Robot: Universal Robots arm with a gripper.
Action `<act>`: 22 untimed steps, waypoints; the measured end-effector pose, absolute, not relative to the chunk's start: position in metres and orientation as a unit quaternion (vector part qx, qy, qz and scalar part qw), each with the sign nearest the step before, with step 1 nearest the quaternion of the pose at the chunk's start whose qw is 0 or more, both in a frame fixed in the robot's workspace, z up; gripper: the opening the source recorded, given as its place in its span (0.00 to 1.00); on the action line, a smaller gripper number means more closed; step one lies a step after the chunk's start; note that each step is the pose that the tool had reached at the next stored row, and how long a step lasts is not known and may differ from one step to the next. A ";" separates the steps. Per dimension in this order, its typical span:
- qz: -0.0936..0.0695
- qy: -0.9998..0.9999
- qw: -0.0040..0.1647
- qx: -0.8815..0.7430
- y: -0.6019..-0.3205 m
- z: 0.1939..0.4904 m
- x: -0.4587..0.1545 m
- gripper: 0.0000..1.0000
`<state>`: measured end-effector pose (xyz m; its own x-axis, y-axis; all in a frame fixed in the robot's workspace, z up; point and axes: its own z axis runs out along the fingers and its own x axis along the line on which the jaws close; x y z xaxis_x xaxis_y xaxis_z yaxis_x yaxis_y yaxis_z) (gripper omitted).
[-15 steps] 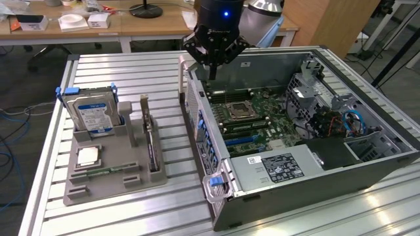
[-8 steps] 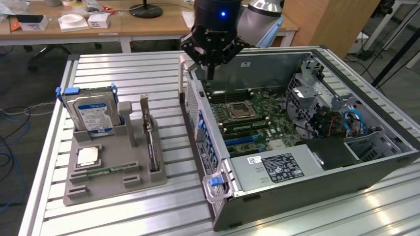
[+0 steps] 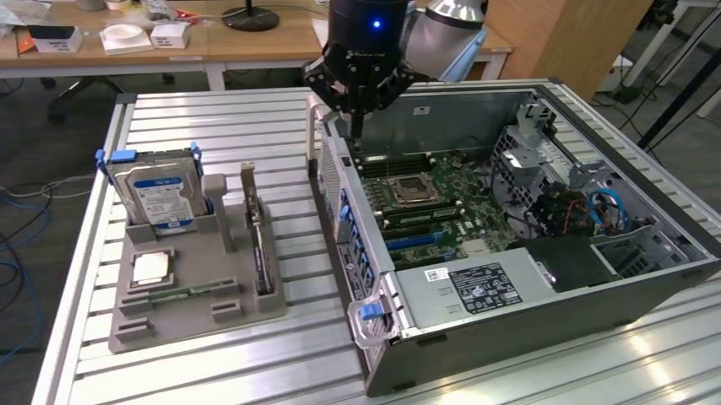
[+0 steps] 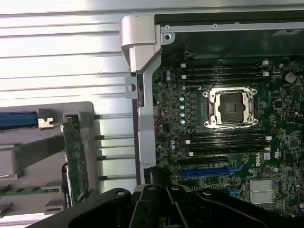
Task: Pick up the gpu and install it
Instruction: 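Reach for the gpu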
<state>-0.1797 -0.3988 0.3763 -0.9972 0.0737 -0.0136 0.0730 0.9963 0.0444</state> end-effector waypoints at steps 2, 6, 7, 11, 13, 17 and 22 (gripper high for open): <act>0.022 0.999 0.008 0.037 -0.399 0.376 -0.182 0.11; 0.022 0.999 0.008 0.036 -0.399 0.376 -0.186 0.11; 0.022 0.999 0.008 0.036 -0.399 0.376 -0.187 0.11; 0.022 0.999 0.008 0.036 -0.399 0.376 -0.191 0.11; 0.022 0.999 0.008 0.036 -0.399 0.376 -0.194 0.11; 0.022 0.999 0.008 0.036 -0.399 0.376 -0.198 0.11; 0.022 0.999 0.008 0.036 -0.399 0.376 -0.203 0.11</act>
<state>-0.2029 -0.3988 0.3759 -0.9973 0.0716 -0.0136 0.0709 0.9965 0.0444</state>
